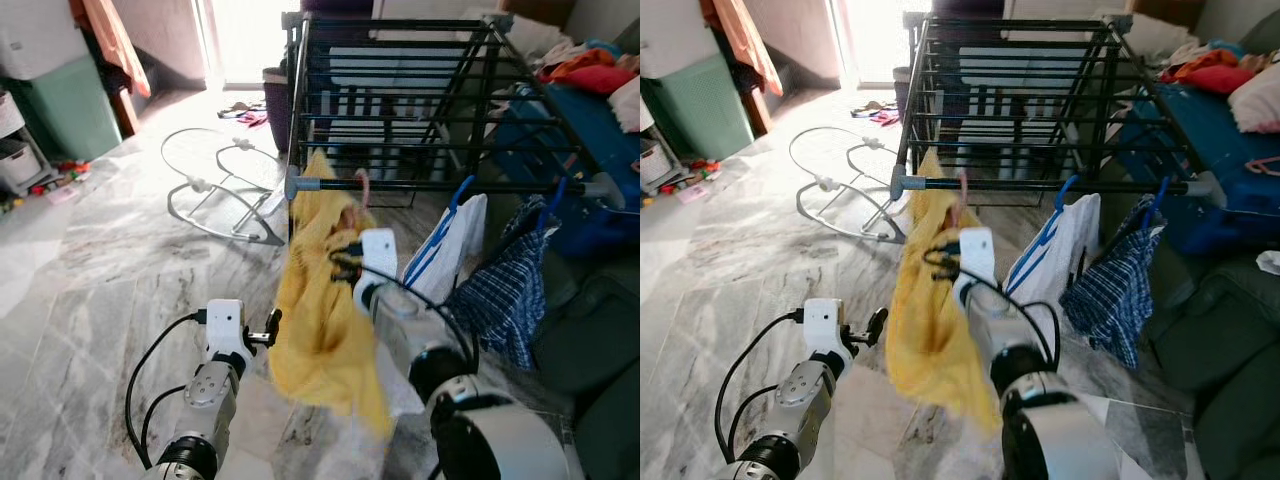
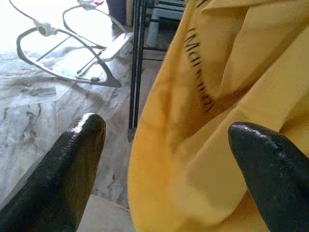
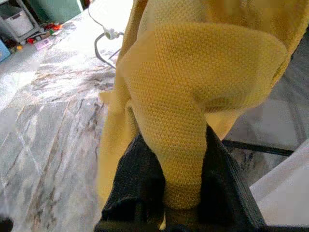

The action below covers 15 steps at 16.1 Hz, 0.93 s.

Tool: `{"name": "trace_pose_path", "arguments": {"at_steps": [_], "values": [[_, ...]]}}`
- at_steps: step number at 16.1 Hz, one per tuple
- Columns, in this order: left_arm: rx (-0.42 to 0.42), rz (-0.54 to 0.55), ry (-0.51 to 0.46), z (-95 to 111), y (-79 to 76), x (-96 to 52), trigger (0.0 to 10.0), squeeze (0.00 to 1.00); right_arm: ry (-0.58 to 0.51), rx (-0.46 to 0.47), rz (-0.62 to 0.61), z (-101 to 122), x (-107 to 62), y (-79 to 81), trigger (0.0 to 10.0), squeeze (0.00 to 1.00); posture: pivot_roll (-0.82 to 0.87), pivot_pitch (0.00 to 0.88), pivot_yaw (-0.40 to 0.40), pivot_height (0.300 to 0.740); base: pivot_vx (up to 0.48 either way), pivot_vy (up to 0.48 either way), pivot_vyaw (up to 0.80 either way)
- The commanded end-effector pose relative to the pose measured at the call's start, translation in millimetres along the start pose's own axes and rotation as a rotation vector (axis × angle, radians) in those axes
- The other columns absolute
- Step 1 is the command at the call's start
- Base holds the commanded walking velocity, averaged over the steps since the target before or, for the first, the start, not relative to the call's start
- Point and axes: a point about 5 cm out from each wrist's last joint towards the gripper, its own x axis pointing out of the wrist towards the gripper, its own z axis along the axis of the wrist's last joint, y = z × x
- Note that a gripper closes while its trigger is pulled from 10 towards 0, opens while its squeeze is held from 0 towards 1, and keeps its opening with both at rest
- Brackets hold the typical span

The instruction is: Hang hanger

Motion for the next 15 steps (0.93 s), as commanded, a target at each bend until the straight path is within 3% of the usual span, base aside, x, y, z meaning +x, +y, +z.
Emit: {"name": "trace_pose_path", "arguments": {"at_steps": [1, 8, 15], "values": [[0.015, 0.000, 0.010, -1, 1.7, -1.0, 10.0, 0.00, -0.041, 0.017, 0.003, 18, 3.2, 1.6, 10.0, 0.00, -0.10, 0.000, -0.007, 0.740, 0.000, 0.000, 0.00], [0.028, -0.009, 0.010, -10, 3.6, -10.7, 10.0, 0.00, 0.036, 0.088, 0.002, 20, 7.1, 4.3, 10.0, 0.00, -0.07, 0.000, -0.014, 0.740, 0.000, 0.000, 0.00], [0.041, -0.001, 0.022, -18, 9.0, -22.2, 10.0, 0.00, 0.144, 0.059, -0.009, -6, 4.2, 7.0, 10.0, 0.00, -0.04, 0.000, -0.018, 0.740, 0.000, 0.000, 0.00]]}}
